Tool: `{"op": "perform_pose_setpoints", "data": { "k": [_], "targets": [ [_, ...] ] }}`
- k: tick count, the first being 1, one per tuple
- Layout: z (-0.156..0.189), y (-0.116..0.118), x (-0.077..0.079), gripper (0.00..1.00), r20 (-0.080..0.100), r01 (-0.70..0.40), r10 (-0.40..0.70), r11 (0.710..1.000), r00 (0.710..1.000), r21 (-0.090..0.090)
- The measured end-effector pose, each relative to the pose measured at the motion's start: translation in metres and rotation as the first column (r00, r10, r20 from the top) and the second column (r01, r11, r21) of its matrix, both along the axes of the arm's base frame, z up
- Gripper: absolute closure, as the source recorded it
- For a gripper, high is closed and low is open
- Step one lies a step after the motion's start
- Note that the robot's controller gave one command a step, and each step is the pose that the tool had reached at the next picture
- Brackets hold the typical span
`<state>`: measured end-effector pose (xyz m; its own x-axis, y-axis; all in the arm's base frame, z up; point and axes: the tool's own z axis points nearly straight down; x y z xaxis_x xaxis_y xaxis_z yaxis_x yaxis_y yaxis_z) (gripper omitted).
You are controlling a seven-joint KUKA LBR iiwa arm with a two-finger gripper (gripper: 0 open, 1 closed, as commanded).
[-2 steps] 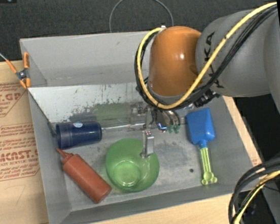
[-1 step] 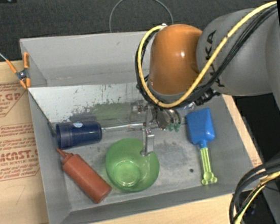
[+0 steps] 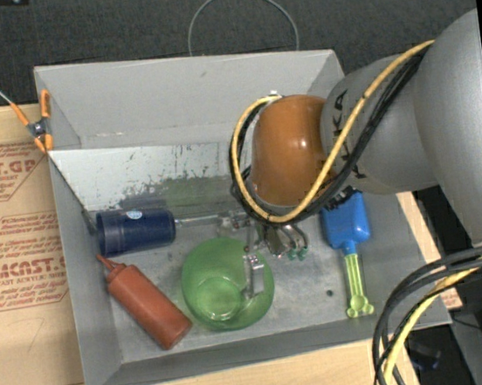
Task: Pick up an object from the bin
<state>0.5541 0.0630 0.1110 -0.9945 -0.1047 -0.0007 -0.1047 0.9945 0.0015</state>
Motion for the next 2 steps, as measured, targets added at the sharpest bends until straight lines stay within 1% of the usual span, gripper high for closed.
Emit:
{"op": "perform_pose_setpoints", "data": {
  "k": [1,2],
  "targets": [
    [-0.038,0.002,-0.018,0.00,0.002,-0.148,0.148,0.989,0.989,0.001],
    [-0.039,0.032,-0.013,0.00,0.002,0.042,-0.042,0.999,0.999,0.001]
  ]
}}
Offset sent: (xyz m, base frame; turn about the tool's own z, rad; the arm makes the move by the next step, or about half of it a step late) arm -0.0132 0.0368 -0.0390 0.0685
